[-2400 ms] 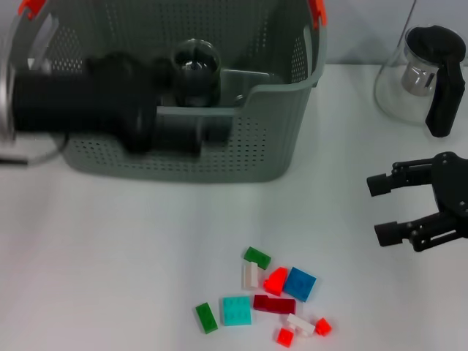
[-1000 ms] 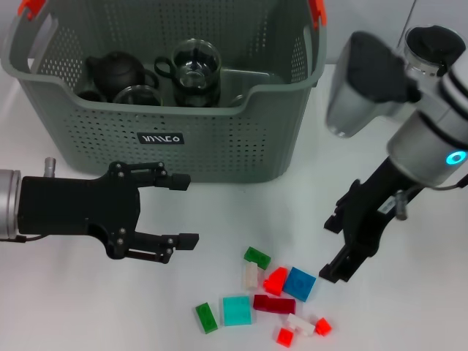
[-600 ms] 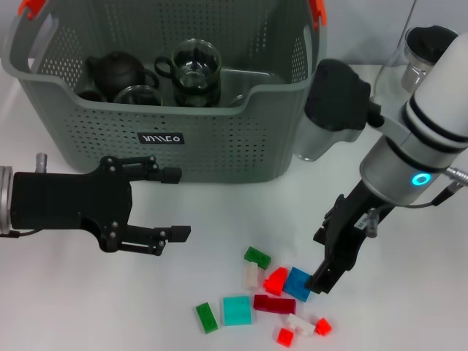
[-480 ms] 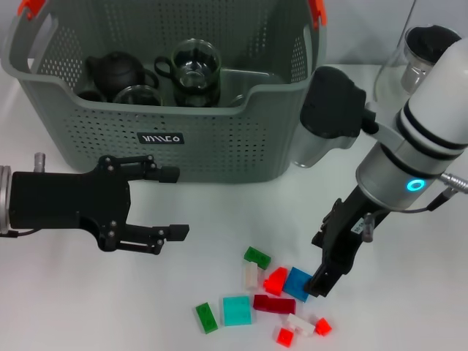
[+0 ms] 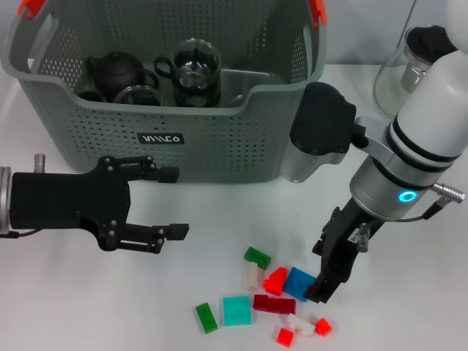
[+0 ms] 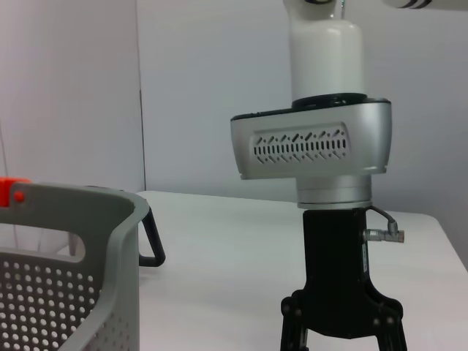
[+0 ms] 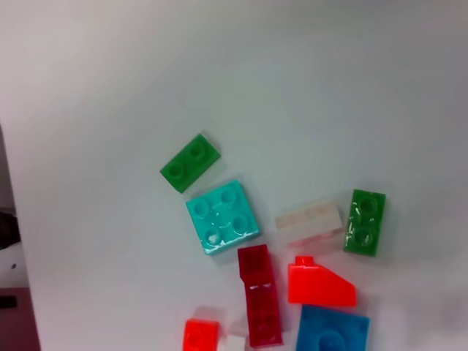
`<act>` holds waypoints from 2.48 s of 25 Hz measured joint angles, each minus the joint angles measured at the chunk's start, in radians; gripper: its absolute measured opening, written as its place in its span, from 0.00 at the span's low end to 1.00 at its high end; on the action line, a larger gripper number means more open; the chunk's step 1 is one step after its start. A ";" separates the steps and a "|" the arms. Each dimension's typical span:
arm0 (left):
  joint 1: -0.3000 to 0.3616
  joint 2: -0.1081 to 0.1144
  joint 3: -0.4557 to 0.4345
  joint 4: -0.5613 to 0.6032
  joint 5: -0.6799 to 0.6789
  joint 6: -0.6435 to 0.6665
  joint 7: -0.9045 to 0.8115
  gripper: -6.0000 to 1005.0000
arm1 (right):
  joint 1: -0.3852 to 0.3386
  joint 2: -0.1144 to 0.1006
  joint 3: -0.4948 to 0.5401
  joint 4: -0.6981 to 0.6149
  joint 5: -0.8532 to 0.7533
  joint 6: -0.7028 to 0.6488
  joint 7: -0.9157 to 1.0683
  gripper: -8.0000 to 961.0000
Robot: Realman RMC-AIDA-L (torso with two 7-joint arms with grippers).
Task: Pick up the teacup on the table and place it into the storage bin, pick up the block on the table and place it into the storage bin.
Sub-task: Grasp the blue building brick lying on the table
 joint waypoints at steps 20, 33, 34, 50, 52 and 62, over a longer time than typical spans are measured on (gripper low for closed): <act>-0.004 -0.004 0.000 -0.027 0.000 -0.026 0.012 0.84 | -0.001 0.003 -0.176 0.000 -0.003 0.081 0.069 0.89; 0.002 -0.005 0.000 -0.026 0.000 -0.026 0.014 0.84 | -0.002 0.006 -0.257 0.000 0.001 0.127 0.115 0.89; 0.002 -0.005 0.000 -0.026 0.001 -0.026 0.014 0.84 | -0.002 0.006 -0.260 0.000 0.002 0.131 0.117 0.89; 0.005 -0.006 0.000 -0.027 0.000 -0.025 0.014 0.84 | -0.007 0.007 -0.296 -0.009 0.011 0.172 0.140 0.87; 0.005 -0.006 0.000 -0.027 0.000 -0.025 0.014 0.84 | -0.007 0.007 -0.297 -0.009 0.011 0.173 0.140 0.85; 0.003 -0.002 0.000 -0.042 0.000 -0.026 0.015 0.84 | -0.006 0.007 -0.310 -0.018 0.012 0.182 0.141 0.62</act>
